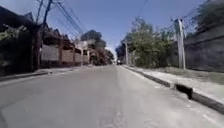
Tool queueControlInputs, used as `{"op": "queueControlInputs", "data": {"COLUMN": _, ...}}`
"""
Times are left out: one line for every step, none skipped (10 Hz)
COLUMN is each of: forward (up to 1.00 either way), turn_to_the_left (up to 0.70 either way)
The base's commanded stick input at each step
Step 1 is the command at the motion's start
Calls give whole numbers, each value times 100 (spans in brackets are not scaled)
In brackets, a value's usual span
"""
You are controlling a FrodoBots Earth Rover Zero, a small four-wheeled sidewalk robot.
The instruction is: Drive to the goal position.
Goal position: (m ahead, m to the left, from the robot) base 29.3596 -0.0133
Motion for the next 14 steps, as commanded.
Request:
{"op": "queueControlInputs", "data": {"forward": 100, "turn_to_the_left": 0}}
{"op": "queueControlInputs", "data": {"forward": 100, "turn_to_the_left": 0}}
{"op": "queueControlInputs", "data": {"forward": 100, "turn_to_the_left": -22}}
{"op": "queueControlInputs", "data": {"forward": 100, "turn_to_the_left": -40}}
{"op": "queueControlInputs", "data": {"forward": 100, "turn_to_the_left": -40}}
{"op": "queueControlInputs", "data": {"forward": 100, "turn_to_the_left": -40}}
{"op": "queueControlInputs", "data": {"forward": 100, "turn_to_the_left": -40}}
{"op": "queueControlInputs", "data": {"forward": 100, "turn_to_the_left": -40}}
{"op": "queueControlInputs", "data": {"forward": 100, "turn_to_the_left": 0}}
{"op": "queueControlInputs", "data": {"forward": 100, "turn_to_the_left": 0}}
{"op": "queueControlInputs", "data": {"forward": 100, "turn_to_the_left": 0}}
{"op": "queueControlInputs", "data": {"forward": 100, "turn_to_the_left": 0}}
{"op": "queueControlInputs", "data": {"forward": 100, "turn_to_the_left": 0}}
{"op": "queueControlInputs", "data": {"forward": 100, "turn_to_the_left": 0}}
